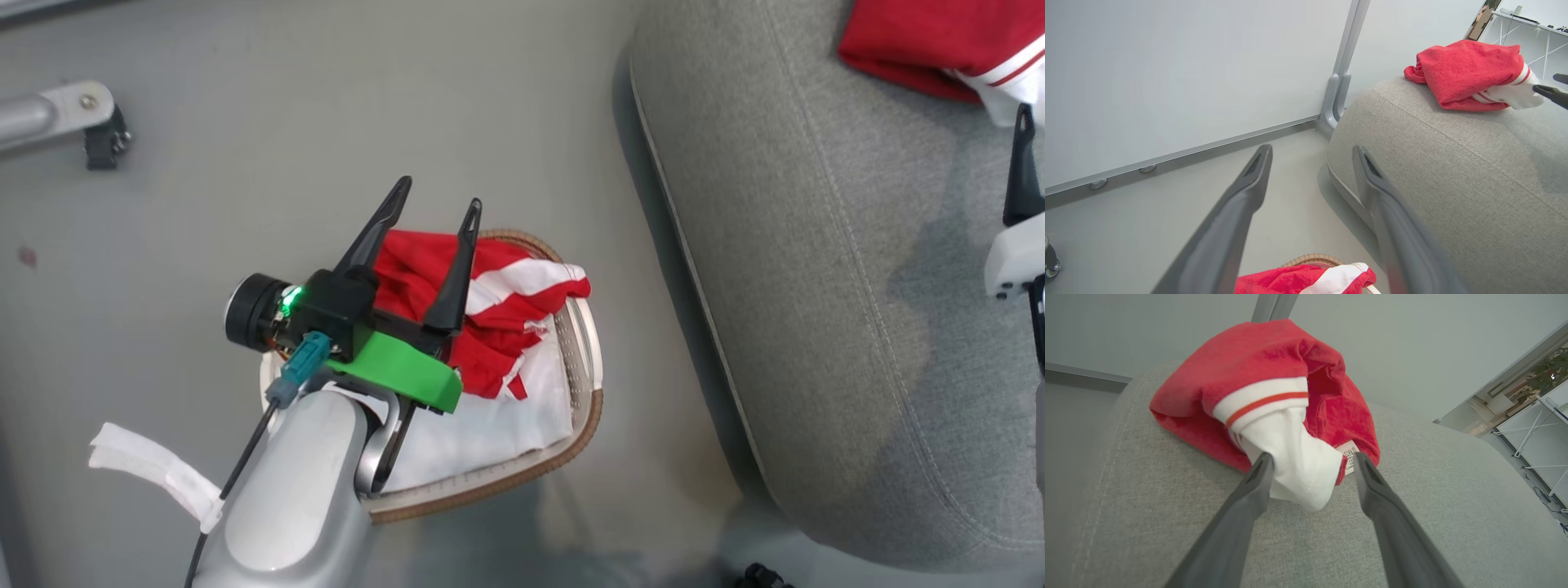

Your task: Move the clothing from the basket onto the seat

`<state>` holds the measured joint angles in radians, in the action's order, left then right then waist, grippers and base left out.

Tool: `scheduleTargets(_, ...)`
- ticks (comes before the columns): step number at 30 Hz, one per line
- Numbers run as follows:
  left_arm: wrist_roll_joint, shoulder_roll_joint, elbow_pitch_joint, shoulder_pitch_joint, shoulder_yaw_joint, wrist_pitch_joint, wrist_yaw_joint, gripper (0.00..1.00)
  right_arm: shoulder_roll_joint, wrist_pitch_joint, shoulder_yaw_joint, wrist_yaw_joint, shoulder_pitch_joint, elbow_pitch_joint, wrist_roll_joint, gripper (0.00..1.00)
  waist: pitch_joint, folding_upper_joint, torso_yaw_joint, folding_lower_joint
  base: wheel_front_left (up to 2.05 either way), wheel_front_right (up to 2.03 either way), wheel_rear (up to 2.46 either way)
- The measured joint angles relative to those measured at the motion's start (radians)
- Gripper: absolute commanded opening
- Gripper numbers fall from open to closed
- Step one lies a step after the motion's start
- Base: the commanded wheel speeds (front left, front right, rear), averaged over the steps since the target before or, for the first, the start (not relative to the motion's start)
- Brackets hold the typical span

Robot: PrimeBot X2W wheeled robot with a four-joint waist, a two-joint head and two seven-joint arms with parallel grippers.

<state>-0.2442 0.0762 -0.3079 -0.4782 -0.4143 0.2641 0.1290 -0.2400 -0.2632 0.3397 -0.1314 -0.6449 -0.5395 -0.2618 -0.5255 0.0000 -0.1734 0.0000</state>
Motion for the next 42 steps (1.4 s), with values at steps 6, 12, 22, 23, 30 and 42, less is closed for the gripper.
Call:
scheduleTargets(6,-0.011,-0.015,-0.001,0.043,0.049,0.0,0.0,1.0,-0.015,0.0,-0.045,0.0,0.049,-0.017,0.028,1.0,0.084,0.0,0.017,0.0,0.0,0.0,0.0)
scheduleTargets(12,-0.022,-0.023,-0.003,0.102,0.091,0.0,0.0,1.0,-0.019,0.0,-0.084,0.0,0.056,-0.018,0.048,1.0,0.18,0.0,0.043,0.0,0.0,0.0,0.0)
scheduleTargets(22,-0.095,-0.026,0.01,0.244,0.208,0.0,-0.026,1.0,0.073,0.0,-0.121,0.0,0.083,0.033,0.089,1.0,0.34,0.0,0.089,-0.0001,0.0,0.0,0.0)
scheduleTargets(23,-0.108,-0.026,0.015,0.261,0.219,0.0,-0.032,1.0,0.086,0.0,-0.122,0.0,0.09,0.039,0.094,1.0,0.352,0.0,0.092,-0.0001,0.0,0.0,0.0)
scheduleTargets(30,-0.105,-0.026,0.022,0.351,0.284,0.0,-0.054,1.0,0.154,0.0,-0.133,0.0,0.191,0.102,0.126,1.0,0.418,0.0,0.14,-0.0001,0.0,0.0,0.0)
scheduleTargets(42,-0.105,-0.026,0.013,0.412,0.294,0.0,-0.054,1.0,0.193,0.0,-0.193,0.0,0.432,0.191,0.283,1.0,0.484,0.0,0.223,-0.0001,0.0,0.0,0.0)
